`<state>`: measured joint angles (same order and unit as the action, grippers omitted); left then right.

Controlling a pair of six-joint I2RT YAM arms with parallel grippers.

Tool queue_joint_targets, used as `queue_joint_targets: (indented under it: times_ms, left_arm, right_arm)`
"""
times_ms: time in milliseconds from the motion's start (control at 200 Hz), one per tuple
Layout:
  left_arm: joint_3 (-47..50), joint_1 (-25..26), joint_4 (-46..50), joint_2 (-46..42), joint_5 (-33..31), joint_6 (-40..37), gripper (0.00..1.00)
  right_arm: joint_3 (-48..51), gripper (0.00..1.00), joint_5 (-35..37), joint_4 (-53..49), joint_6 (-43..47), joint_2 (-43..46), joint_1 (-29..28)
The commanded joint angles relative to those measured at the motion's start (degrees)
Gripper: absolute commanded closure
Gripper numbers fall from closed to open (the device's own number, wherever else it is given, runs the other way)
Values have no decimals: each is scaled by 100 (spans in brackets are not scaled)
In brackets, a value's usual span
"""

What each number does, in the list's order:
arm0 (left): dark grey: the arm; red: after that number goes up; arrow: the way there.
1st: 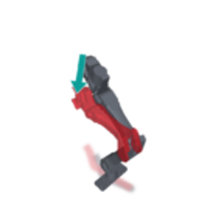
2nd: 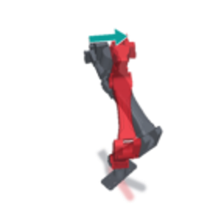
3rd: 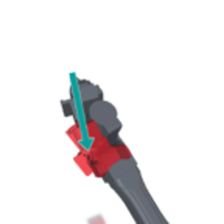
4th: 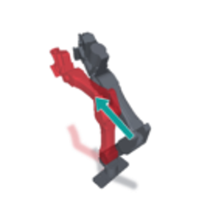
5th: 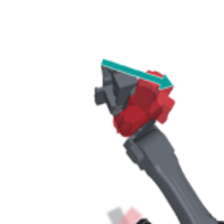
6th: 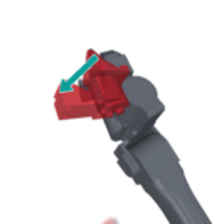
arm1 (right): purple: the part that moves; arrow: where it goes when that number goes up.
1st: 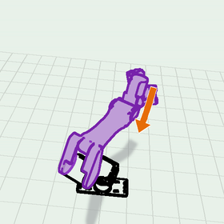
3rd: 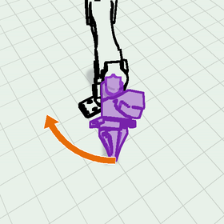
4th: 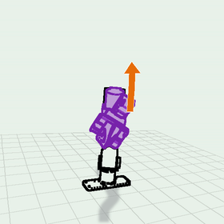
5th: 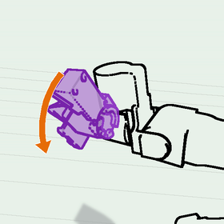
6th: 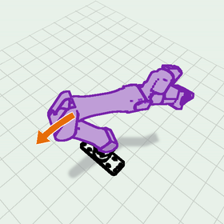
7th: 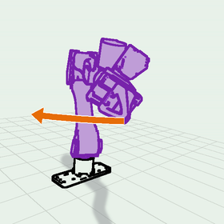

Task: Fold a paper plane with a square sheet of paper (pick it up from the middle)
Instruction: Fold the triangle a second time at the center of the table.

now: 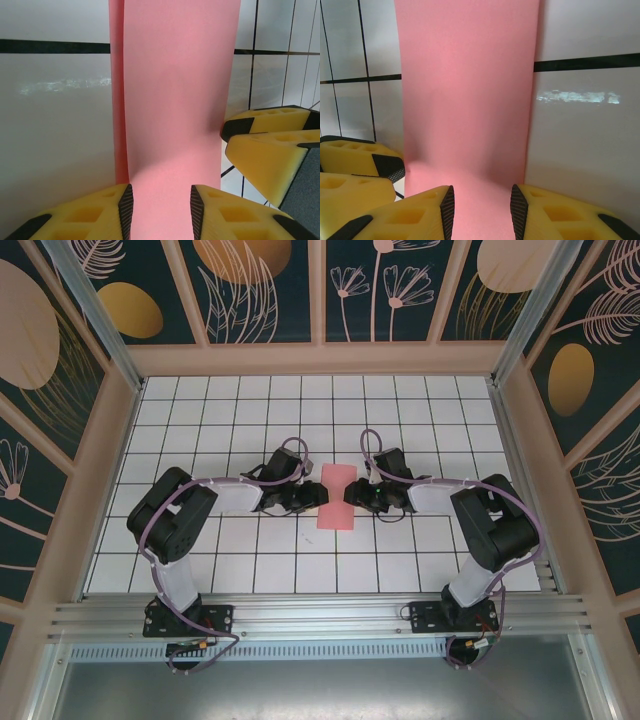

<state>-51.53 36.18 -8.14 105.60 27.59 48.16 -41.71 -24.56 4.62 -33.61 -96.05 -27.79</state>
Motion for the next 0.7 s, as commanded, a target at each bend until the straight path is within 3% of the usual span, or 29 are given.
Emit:
queue_joint_targets:
  times_ms: [0,360,696]
  left_arm:
    - [78,38,-139,-269,-141,74,61]
    - [151,44,-74,-286,-452,193,53]
    - [171,41,216,-227,-352,102,54]
  right_arm:
    - [212,62,242,-216,-23,-148,43]
    - [216,64,245,-220,-13,-148,63]
    - [251,66,247,-165,-41,-170,72]
